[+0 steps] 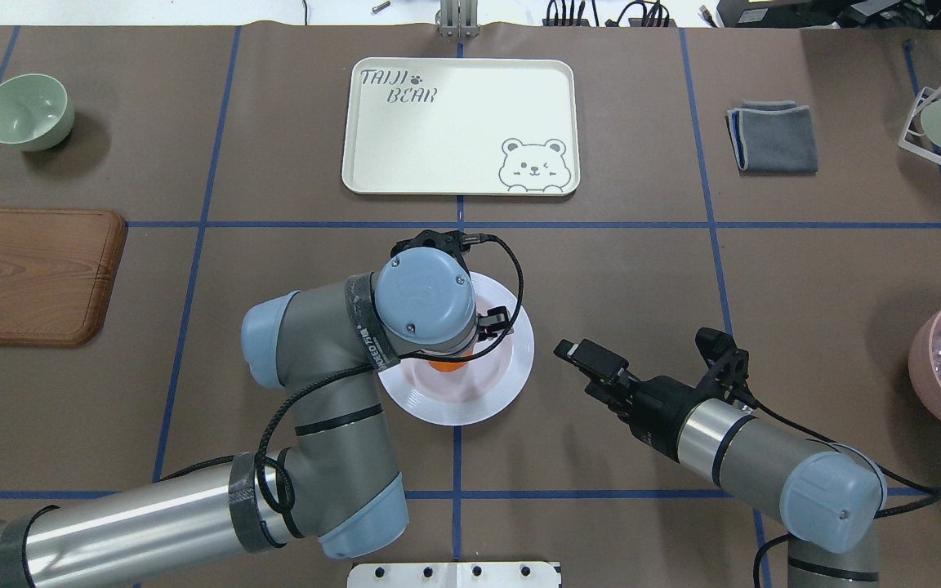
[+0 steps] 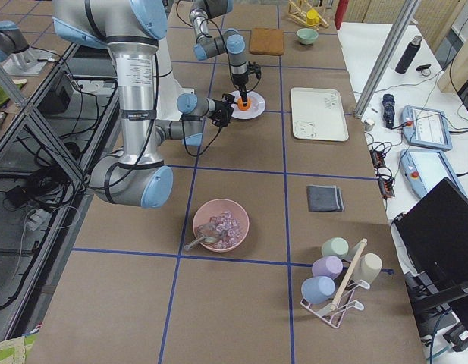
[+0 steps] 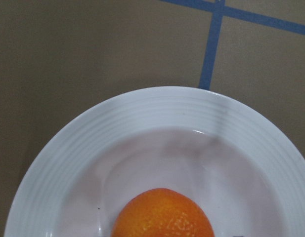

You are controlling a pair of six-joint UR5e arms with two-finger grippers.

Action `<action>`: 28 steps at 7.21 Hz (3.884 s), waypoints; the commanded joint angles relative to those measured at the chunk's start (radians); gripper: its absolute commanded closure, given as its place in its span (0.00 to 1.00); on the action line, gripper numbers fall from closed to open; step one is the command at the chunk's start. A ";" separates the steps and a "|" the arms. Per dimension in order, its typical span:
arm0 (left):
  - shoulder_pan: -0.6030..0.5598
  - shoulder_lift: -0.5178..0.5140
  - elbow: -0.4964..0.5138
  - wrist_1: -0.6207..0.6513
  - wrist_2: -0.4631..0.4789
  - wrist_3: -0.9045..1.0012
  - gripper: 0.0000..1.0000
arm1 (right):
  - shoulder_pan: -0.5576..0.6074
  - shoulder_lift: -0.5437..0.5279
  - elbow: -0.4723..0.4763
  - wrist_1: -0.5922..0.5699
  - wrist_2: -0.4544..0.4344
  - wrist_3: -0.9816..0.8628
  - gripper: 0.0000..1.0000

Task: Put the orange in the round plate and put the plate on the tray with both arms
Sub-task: 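Carry the orange with the left gripper and set it on the white plate, then withdraw the left arm while the right gripper reaches to the plate rim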

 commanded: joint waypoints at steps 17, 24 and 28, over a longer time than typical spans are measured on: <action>-1.370 0.570 0.258 0.177 -0.561 1.974 0.01 | -0.060 0.228 -0.166 -0.152 -0.123 0.056 0.04; -1.368 0.572 0.258 0.178 -0.581 1.972 0.01 | -0.049 0.286 -0.229 -0.152 -0.125 0.092 0.26; -1.368 0.572 0.258 0.177 -0.583 1.969 0.01 | -0.045 0.306 -0.248 -0.155 -0.125 0.090 0.25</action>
